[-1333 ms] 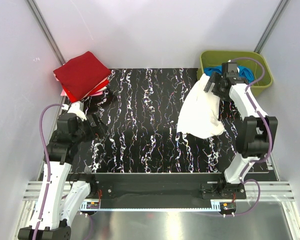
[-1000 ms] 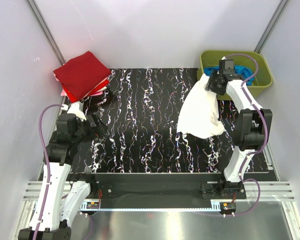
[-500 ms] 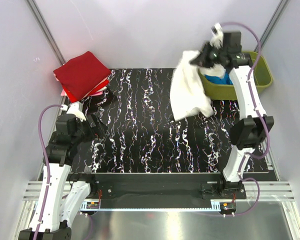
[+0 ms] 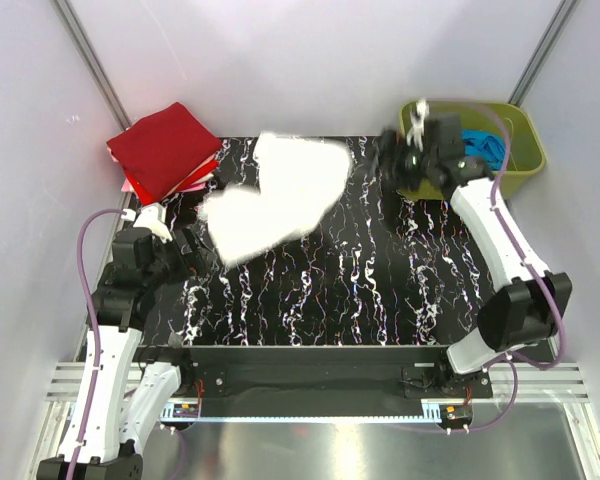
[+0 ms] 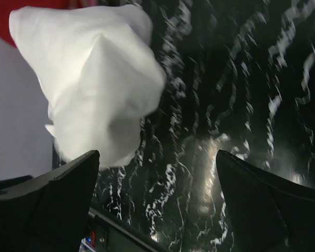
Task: Fold and stack the t-shirts
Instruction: Move the tshirt to the center of the board, then flatten the tshirt out
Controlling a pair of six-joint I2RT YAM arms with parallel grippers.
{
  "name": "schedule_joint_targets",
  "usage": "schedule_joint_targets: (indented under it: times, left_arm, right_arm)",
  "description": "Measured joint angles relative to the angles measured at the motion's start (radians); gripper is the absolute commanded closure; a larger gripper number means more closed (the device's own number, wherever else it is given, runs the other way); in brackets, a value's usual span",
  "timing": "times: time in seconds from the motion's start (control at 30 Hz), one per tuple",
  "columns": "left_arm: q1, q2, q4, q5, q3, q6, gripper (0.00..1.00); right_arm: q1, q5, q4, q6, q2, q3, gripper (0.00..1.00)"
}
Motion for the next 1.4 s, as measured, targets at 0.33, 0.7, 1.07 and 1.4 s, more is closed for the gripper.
schedule_joint_targets:
  times: [0.33,0.7,1.07,1.4]
  left_arm:
    - [-0.022,0.072,0.011,0.021,0.000,0.001,0.01]
    - [-0.210,0.236,-0.005,-0.078,0.000,-0.045,0.01]
    - [-0.256,0.245,-0.031,-0.183,0.000,-0.072,0.01]
    - [-0.256,0.211,-0.031,-0.203,0.000,-0.078,0.01]
  right_arm:
    - [-0.112,0.123,-0.105,0.102,-0.064,-0.611,0.00]
    - [0.258,0.107,0.050,0.068,-0.067,-0.480,0.06]
    - [0.487,0.149,-0.058,-0.023,0.507,0.106,0.12]
    - [0.519,0.213,-0.197,-0.034,0.684,0.226,0.18]
